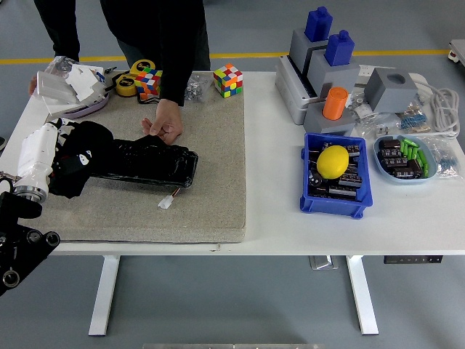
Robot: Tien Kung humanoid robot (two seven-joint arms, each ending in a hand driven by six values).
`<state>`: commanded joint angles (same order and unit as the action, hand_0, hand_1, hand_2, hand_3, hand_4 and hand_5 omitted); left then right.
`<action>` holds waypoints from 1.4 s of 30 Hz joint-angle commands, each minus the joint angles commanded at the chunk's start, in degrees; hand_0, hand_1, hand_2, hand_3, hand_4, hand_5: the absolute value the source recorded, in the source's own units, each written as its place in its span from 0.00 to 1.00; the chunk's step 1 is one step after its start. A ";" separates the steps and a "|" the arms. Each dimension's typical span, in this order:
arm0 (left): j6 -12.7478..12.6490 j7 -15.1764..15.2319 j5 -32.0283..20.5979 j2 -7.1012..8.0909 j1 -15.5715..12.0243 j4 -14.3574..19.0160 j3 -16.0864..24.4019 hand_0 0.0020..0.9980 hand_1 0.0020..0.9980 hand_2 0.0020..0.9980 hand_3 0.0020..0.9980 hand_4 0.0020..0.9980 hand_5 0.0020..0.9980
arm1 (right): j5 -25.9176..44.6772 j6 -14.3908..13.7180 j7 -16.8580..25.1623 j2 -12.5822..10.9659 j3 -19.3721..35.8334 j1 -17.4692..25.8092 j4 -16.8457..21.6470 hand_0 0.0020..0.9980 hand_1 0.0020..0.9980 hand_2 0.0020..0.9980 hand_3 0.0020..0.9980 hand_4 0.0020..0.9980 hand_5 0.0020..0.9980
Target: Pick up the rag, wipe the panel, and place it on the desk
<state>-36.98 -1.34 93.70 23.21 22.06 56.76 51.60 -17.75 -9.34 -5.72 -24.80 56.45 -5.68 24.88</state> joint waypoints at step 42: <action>0.00 -1.90 -0.19 -2.17 7.04 6.58 -18.22 0.18 0.10 0.35 0.63 0.55 0.01 | 0.52 0.45 -0.41 -0.89 -0.72 -0.48 -0.20 0.71 0.62 0.67 0.61 1.00 0.60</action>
<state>-36.98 -3.24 93.51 21.04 29.09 63.34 33.38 -17.23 -8.89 -6.13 -25.69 55.72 -6.16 24.68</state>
